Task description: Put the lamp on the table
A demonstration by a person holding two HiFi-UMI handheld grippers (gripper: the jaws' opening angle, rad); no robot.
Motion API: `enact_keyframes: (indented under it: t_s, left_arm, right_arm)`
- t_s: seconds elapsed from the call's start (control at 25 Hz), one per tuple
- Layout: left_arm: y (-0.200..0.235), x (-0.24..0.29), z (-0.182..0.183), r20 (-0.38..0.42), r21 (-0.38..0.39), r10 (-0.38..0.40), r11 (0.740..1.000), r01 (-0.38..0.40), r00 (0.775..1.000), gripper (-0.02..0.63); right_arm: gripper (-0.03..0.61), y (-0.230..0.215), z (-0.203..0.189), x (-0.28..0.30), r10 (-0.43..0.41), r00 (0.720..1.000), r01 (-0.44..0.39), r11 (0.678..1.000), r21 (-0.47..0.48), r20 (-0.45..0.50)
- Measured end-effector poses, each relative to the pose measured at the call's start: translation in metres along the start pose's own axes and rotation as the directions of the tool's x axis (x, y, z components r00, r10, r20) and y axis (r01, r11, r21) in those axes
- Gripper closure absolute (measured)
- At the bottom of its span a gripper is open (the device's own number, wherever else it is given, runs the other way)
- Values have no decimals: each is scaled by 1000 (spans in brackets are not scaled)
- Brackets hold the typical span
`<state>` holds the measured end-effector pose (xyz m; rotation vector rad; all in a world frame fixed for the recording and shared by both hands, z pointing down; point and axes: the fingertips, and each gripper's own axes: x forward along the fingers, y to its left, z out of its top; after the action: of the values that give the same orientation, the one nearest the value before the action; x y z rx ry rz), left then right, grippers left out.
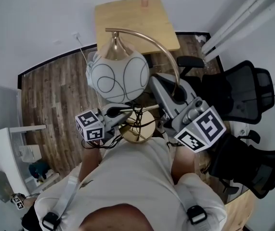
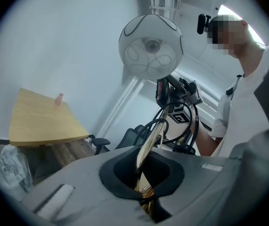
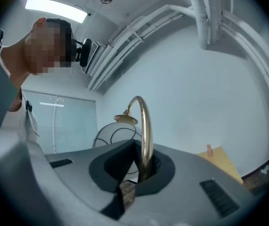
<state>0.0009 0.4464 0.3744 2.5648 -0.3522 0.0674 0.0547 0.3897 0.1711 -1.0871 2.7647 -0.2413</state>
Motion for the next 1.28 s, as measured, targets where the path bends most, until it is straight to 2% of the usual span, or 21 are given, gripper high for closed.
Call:
enact_keyframes:
  t_s: [0.44, 1.08, 1.28]
  left_arm:
    - [54, 30, 29, -3, -20, 11, 1000, -11, 1000, 614]
    - [115, 89, 72, 20, -44, 75, 996, -74, 997, 614]
    - [134, 110, 85, 19, -58, 83, 995, -82, 996, 614]
  right_arm:
    - [580, -62, 3, 38, 16, 1000, -16, 1000, 26, -3]
    - [580, -150, 21, 74, 131, 991, -132, 989, 69, 18]
    - [580, -182, 24, 83, 141, 990, -142, 986, 85, 18]
